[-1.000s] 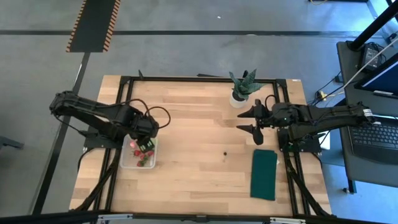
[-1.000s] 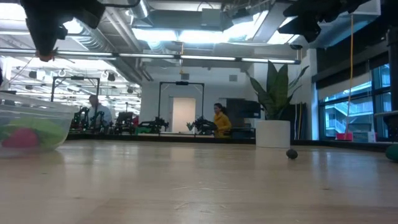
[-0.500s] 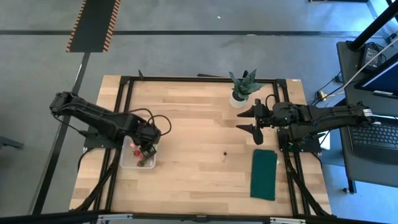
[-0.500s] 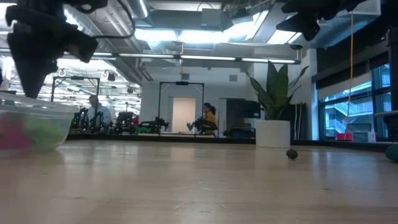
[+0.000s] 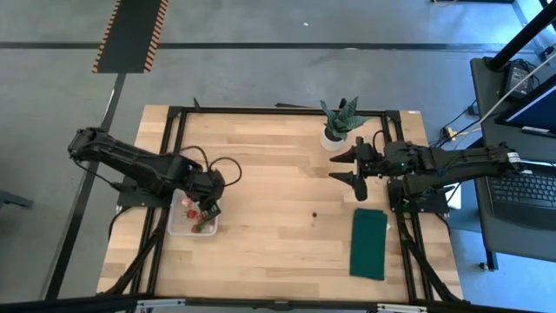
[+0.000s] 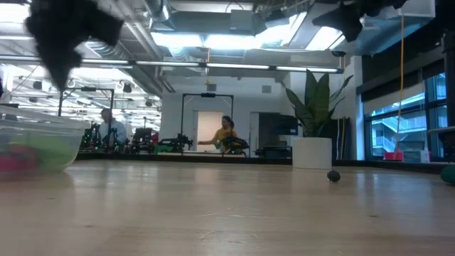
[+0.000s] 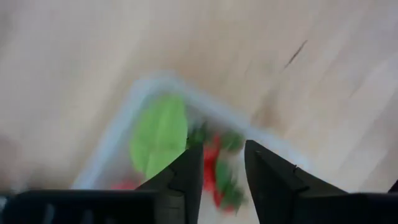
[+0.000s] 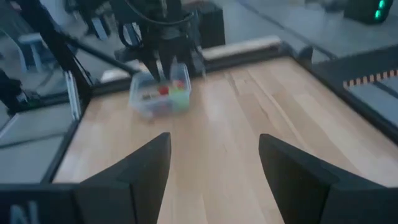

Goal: Pick and placing Produce into tupperware
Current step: Put the black cherry into the transparent bin

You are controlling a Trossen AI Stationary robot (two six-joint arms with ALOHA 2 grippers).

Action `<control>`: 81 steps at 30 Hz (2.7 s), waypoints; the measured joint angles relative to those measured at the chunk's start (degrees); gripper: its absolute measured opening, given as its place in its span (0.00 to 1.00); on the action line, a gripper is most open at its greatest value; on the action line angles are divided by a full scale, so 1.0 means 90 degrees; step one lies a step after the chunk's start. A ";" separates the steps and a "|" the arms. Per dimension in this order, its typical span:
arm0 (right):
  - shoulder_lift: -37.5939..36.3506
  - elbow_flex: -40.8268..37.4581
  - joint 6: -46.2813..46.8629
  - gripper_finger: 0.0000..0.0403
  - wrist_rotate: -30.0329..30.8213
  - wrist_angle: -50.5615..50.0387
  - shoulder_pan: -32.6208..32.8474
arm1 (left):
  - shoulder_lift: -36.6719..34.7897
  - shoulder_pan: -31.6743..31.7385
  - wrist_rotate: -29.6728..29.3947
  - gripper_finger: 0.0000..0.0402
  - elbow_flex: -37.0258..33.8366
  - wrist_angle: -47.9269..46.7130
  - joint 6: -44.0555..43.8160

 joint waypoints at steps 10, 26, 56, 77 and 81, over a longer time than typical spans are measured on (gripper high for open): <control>0.0082 0.0005 -0.0529 0.61 -0.0550 0.0682 0.0038 | -0.0518 -0.0124 -0.2242 0.23 0.1417 0.2892 0.2274; 0.2252 0.0002 -0.0496 0.61 -0.0320 -0.0615 0.0564 | -0.0395 -0.0272 -0.2679 0.17 0.1408 0.4638 0.3799; 0.5311 0.0001 -0.0128 0.61 -0.0712 0.0361 0.1015 | -0.0315 -0.0238 -0.3883 0.04 0.1408 0.3803 0.3128; 0.5414 0.0010 -0.0127 0.26 -0.0660 0.0394 0.1005 | -0.0315 -0.0238 -0.3877 0.05 0.1408 0.3798 0.3150; 0.5416 0.0010 -0.0129 0.19 -0.0701 0.0389 0.1005 | -0.0315 -0.0238 -0.3876 0.08 0.1408 0.3798 0.3153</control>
